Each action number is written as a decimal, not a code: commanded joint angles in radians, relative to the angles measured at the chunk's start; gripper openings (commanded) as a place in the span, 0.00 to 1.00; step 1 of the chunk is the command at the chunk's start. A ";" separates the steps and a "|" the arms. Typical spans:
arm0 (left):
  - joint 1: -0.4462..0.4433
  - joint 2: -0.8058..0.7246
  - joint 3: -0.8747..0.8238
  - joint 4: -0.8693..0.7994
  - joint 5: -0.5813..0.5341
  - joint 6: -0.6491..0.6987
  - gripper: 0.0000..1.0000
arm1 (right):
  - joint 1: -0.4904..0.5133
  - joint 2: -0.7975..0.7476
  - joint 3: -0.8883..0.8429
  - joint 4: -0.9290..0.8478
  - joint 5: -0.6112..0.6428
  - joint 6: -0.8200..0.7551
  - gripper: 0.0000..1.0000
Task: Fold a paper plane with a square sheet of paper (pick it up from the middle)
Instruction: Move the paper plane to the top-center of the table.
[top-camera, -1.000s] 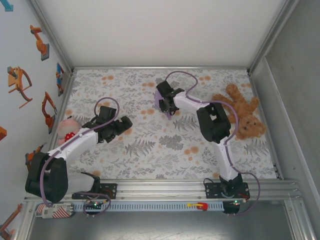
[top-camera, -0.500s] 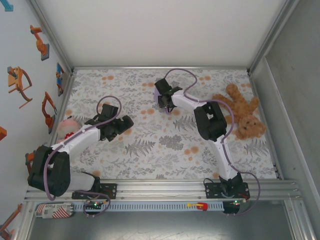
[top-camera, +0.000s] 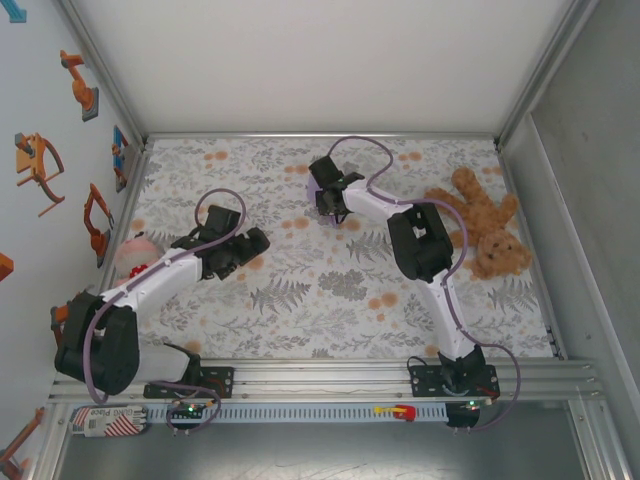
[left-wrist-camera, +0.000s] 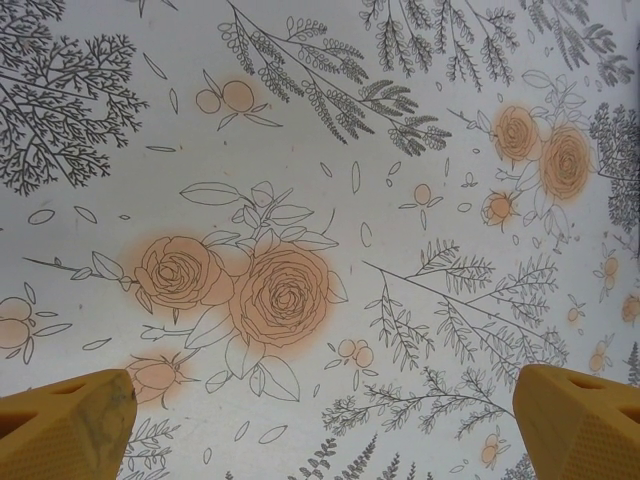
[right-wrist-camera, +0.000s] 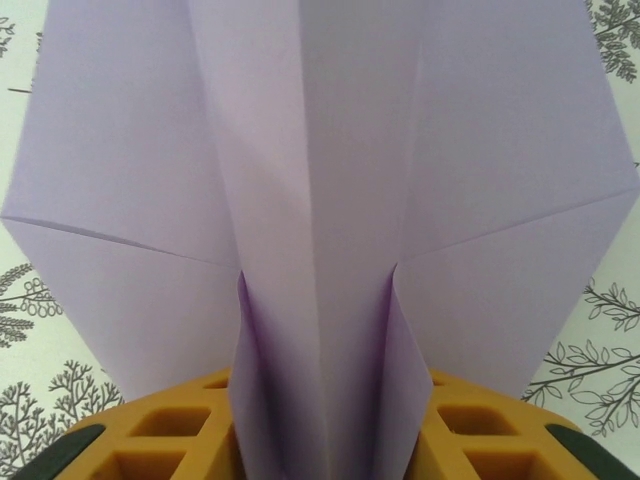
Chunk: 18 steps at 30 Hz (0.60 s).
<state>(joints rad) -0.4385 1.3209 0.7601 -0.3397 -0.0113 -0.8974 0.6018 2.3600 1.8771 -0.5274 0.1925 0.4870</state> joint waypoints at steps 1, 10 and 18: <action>-0.007 -0.055 0.048 -0.050 -0.041 -0.019 0.96 | -0.007 -0.032 0.043 -0.045 -0.022 -0.016 0.37; -0.008 -0.147 0.115 -0.138 -0.146 0.022 0.96 | -0.007 -0.204 0.021 -0.067 -0.017 -0.001 0.40; 0.013 -0.319 0.054 -0.092 -0.337 0.152 0.96 | -0.013 -0.560 -0.268 0.000 0.166 -0.022 0.52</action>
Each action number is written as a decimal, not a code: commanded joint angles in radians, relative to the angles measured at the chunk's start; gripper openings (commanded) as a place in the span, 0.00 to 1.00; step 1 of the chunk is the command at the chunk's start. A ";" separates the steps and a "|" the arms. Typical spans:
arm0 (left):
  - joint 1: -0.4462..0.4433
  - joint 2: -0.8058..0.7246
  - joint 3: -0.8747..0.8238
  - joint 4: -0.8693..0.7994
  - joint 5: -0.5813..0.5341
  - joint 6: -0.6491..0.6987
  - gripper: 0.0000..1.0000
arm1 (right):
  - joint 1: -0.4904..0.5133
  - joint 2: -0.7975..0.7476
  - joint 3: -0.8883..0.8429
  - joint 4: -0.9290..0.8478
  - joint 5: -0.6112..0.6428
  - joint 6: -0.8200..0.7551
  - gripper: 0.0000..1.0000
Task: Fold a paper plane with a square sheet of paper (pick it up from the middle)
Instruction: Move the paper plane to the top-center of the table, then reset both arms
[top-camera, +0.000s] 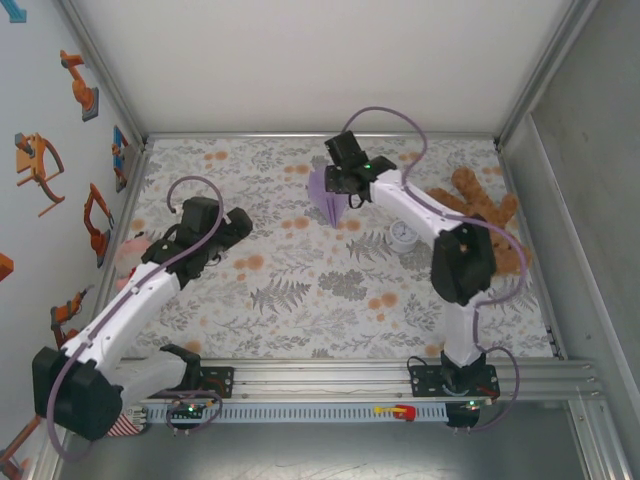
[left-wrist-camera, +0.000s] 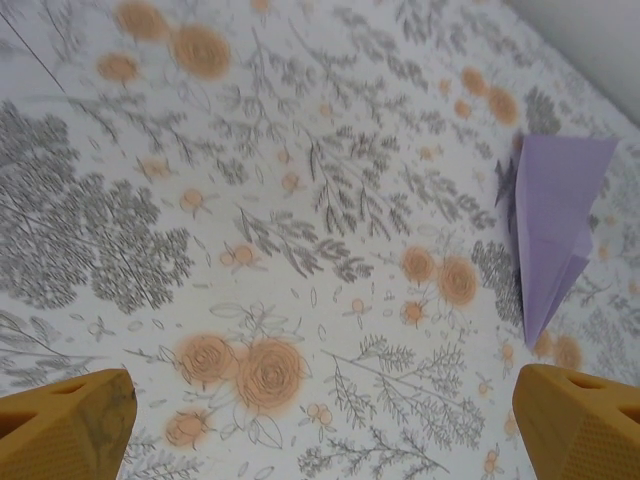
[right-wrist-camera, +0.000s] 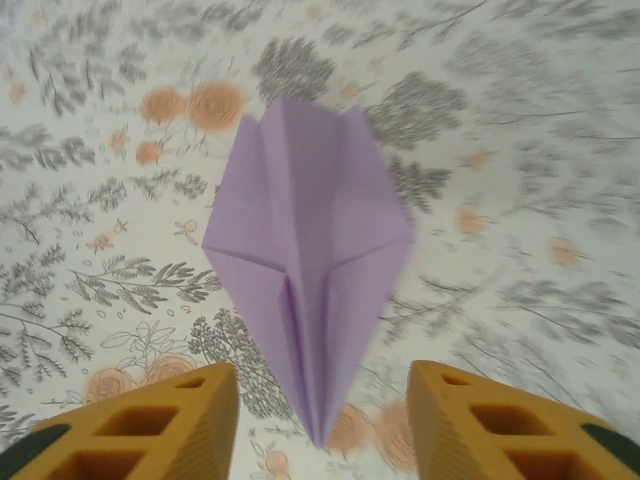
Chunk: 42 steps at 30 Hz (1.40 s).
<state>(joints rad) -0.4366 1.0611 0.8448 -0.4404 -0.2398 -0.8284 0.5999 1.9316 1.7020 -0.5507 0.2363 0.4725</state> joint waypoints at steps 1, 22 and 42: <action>0.017 -0.084 -0.052 0.031 -0.144 0.100 0.96 | -0.014 -0.197 -0.160 0.055 0.158 -0.018 0.56; 0.202 -0.018 -0.427 0.799 -0.272 0.695 0.96 | -0.350 -0.908 -1.279 0.873 0.432 -0.341 1.00; 0.420 0.370 -0.551 1.386 0.237 0.800 0.96 | -0.556 -0.425 -1.448 1.635 0.012 -0.430 0.99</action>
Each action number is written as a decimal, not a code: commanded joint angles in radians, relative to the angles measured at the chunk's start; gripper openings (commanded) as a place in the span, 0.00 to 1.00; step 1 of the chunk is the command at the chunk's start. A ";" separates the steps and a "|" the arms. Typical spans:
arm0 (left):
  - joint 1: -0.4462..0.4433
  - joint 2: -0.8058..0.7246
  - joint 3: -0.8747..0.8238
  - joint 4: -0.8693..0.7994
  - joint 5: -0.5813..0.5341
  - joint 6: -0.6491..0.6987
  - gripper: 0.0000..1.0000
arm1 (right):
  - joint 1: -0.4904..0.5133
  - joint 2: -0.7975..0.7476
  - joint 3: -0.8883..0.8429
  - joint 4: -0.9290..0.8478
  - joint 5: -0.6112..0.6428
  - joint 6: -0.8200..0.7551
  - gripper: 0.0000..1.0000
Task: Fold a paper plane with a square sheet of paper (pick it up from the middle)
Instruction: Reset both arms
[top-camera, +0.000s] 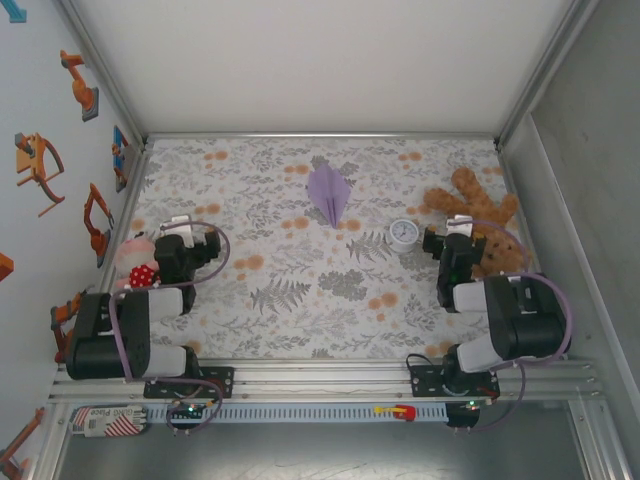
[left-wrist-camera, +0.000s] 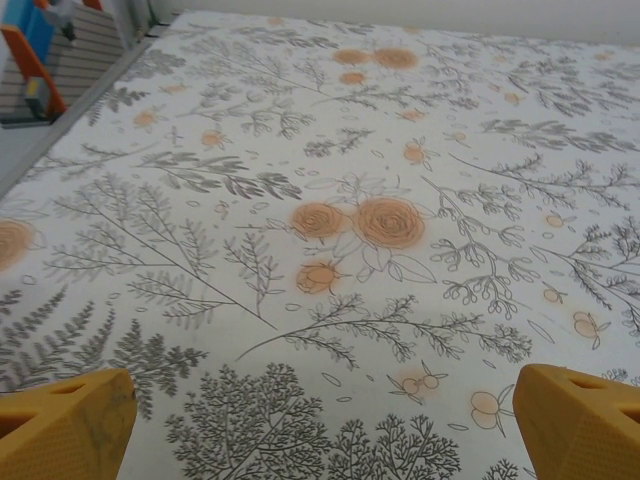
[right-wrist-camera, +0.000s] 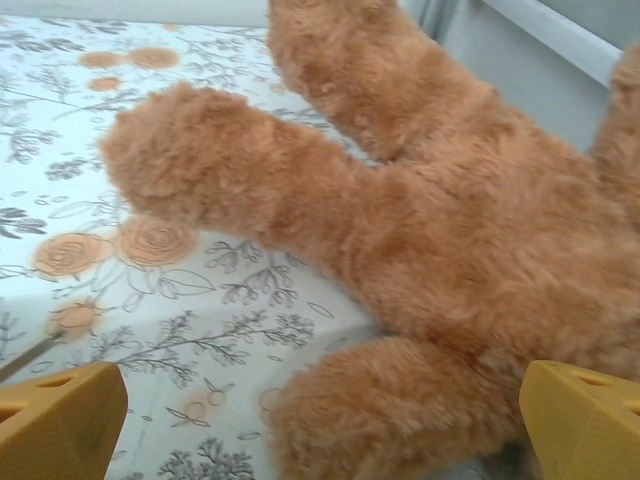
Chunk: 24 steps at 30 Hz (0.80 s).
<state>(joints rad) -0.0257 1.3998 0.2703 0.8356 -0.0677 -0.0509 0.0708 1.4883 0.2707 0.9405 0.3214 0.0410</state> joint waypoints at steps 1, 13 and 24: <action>0.009 0.051 0.031 0.114 0.068 0.023 0.96 | -0.035 0.045 -0.017 0.168 -0.084 0.005 0.99; -0.003 0.141 0.141 -0.007 0.004 0.021 0.96 | -0.075 0.055 0.096 -0.033 -0.087 0.062 0.99; -0.004 0.141 0.139 -0.004 0.000 0.021 0.96 | -0.075 0.053 0.096 -0.032 -0.087 0.061 0.99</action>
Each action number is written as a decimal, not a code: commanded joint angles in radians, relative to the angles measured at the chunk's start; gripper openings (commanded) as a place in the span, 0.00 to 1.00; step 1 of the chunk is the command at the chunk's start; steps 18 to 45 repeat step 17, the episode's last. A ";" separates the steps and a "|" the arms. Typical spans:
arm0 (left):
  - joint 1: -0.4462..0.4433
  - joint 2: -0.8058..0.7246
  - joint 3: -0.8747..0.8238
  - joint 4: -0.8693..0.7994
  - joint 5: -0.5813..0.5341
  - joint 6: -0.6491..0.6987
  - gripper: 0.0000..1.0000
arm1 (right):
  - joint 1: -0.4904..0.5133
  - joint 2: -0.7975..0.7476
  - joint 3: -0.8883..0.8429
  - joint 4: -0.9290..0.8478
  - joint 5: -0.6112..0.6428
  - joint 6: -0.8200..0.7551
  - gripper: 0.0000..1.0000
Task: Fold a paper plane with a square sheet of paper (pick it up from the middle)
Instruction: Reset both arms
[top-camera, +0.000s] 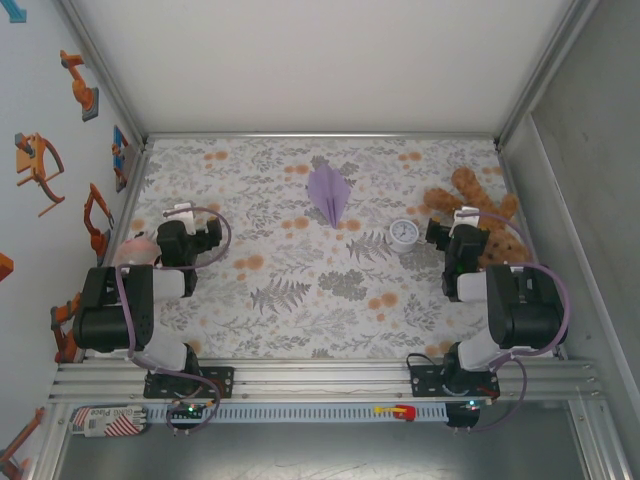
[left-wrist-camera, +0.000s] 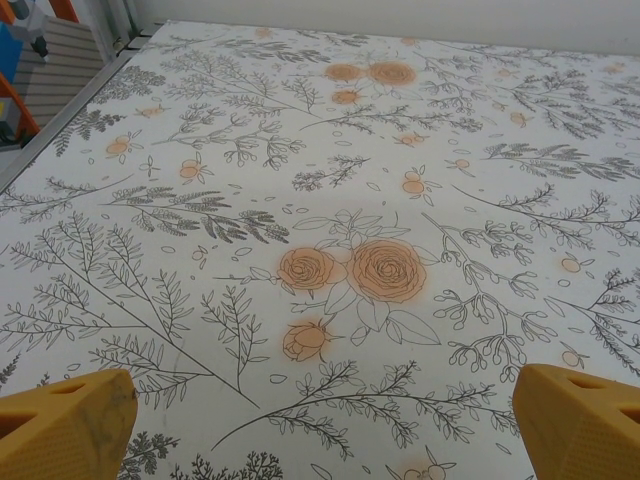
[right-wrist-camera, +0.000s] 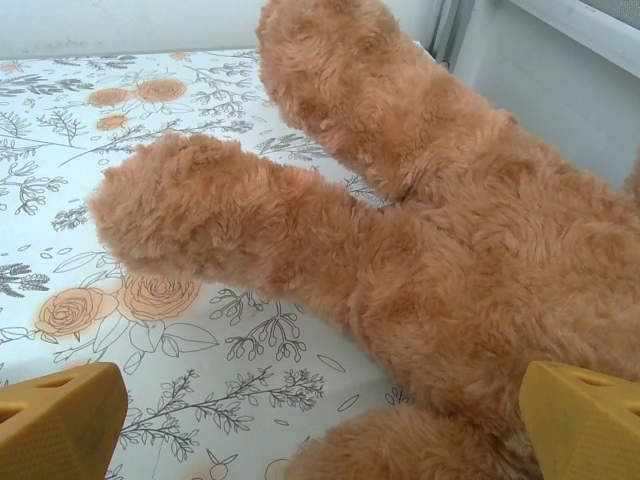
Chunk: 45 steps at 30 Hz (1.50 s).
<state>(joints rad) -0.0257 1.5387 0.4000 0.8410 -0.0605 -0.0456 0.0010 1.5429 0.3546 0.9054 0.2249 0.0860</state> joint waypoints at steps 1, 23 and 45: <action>-0.003 0.003 0.010 -0.008 -0.007 0.015 0.96 | -0.006 -0.001 0.012 0.002 0.010 0.017 0.99; 0.003 0.005 0.018 -0.023 0.004 0.011 0.96 | -0.006 -0.003 0.008 0.005 0.005 0.013 0.99; 0.003 0.005 0.018 -0.023 0.004 0.011 0.96 | -0.006 -0.003 0.008 0.005 0.005 0.013 0.99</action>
